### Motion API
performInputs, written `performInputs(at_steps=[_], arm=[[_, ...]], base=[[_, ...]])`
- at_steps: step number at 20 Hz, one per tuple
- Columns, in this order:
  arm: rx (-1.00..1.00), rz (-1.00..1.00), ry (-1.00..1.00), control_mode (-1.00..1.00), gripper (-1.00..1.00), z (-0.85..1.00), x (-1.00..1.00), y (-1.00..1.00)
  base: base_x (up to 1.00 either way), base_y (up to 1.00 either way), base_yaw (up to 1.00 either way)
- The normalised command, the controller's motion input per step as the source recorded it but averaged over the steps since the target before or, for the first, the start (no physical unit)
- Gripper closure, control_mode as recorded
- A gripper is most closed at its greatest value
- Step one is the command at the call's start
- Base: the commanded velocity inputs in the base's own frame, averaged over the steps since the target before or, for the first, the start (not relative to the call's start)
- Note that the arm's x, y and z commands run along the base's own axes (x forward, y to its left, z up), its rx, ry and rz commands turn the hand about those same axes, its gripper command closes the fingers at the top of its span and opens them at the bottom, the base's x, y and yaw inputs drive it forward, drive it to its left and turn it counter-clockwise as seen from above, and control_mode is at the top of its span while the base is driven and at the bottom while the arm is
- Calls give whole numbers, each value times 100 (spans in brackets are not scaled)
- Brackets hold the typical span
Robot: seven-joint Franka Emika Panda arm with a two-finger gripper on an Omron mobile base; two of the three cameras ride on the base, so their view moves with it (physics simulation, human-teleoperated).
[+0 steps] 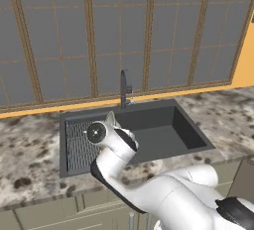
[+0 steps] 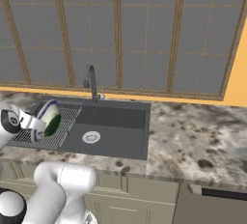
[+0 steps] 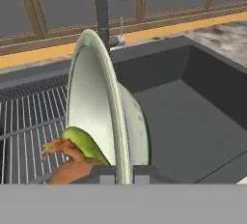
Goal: Dump the onion and mango from the bowl so the bowl can be washed. Place the bowl in the sink after clearing the leftovers.
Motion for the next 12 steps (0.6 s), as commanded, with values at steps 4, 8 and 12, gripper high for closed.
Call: performInputs(at_steps=[4, 8, 12], arm=[[-27, 0, 2, -100, 100, -11, 24, 39], [-4, 0, 1, -100, 100, 0, 8, 0], [0, 0, 1, -100, 100, 0, 17, -3]], base=[[0, 0, 0], [0, 0, 0], [0, 0, 0]])
